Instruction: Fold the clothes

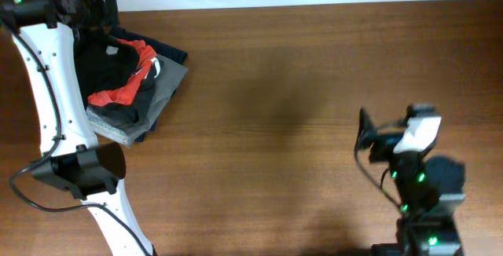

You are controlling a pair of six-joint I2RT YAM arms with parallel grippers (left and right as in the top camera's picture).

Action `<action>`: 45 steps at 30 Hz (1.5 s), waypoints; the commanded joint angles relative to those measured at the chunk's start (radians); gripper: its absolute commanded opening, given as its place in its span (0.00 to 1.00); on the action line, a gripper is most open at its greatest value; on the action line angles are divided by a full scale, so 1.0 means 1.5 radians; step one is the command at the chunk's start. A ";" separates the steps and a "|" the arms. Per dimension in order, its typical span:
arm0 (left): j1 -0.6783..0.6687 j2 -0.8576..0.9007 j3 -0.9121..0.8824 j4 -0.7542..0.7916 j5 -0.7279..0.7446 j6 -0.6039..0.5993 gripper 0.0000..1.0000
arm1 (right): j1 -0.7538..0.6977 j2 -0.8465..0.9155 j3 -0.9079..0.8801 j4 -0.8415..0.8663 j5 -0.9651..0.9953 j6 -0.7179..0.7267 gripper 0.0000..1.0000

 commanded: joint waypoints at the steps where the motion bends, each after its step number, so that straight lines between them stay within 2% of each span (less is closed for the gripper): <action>1: 0.000 0.004 -0.004 0.002 0.007 0.004 0.99 | -0.002 -0.093 -0.100 0.027 -0.007 -0.002 0.99; 9: 0.000 0.004 -0.004 0.002 0.007 0.004 0.99 | -0.002 -0.243 -0.238 0.027 -0.006 -0.001 0.98; 19: 0.001 0.004 -0.004 0.002 0.007 0.004 0.99 | -0.002 -0.361 -0.316 0.028 -0.005 -0.002 0.99; 45: 0.000 0.004 -0.004 0.002 0.006 0.004 0.99 | -0.002 -0.359 -0.318 0.029 -0.005 -0.002 0.99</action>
